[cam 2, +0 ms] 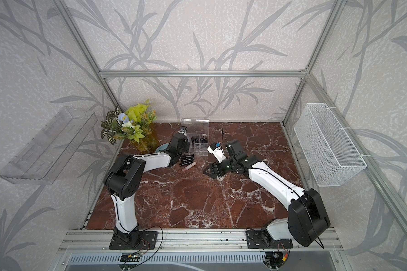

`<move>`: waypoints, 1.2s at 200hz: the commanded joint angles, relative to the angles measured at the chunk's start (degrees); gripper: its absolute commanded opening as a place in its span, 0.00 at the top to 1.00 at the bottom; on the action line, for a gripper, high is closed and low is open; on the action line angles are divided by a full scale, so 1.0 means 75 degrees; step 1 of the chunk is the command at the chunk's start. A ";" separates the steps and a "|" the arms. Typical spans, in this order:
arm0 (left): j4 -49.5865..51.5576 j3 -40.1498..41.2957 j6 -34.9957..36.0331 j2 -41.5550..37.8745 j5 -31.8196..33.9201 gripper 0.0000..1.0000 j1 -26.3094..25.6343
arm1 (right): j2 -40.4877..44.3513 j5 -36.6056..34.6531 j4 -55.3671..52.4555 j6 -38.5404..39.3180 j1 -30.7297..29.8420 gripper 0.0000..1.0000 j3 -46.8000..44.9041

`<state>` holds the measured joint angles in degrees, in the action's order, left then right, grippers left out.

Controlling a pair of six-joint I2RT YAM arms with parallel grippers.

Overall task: Arrange the lipsticks in the organizer
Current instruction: Place the lipstick in the storage box, then pick up the lipstick at the center of the board.

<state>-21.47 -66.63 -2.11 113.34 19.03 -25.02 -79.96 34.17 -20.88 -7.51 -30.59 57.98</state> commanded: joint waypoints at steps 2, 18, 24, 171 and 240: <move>-0.0118 0.0042 -0.0027 -0.0316 0.0000 0.47 0.0000 | -0.0096 0.0132 -0.0057 0.0040 0.0000 0.28 0.0016; -0.0183 0.0162 -0.0036 -0.0539 0.0011 0.35 -0.0013 | -0.0128 0.0063 -0.0091 0.0078 -0.0033 0.28 0.0039; -0.0157 0.0202 0.0003 -0.0635 -0.0037 0.33 -0.0025 | -0.0141 -0.0029 -0.0126 0.0102 -0.0074 0.28 0.0061; 0.0523 0.4765 -0.1581 -0.6819 -0.0606 0.34 -0.0473 | -0.2291 -0.1752 -0.1339 0.1104 -0.1315 0.11 0.2076; -0.0085 0.6083 -0.1932 -0.8714 -0.0395 0.36 -0.0372 | -0.4676 -0.2188 -0.1929 0.1636 -0.1581 0.06 0.4450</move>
<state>-19.33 -22.35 -15.20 52.38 15.07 -28.03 -111.96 19.31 -32.08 2.17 -42.02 87.00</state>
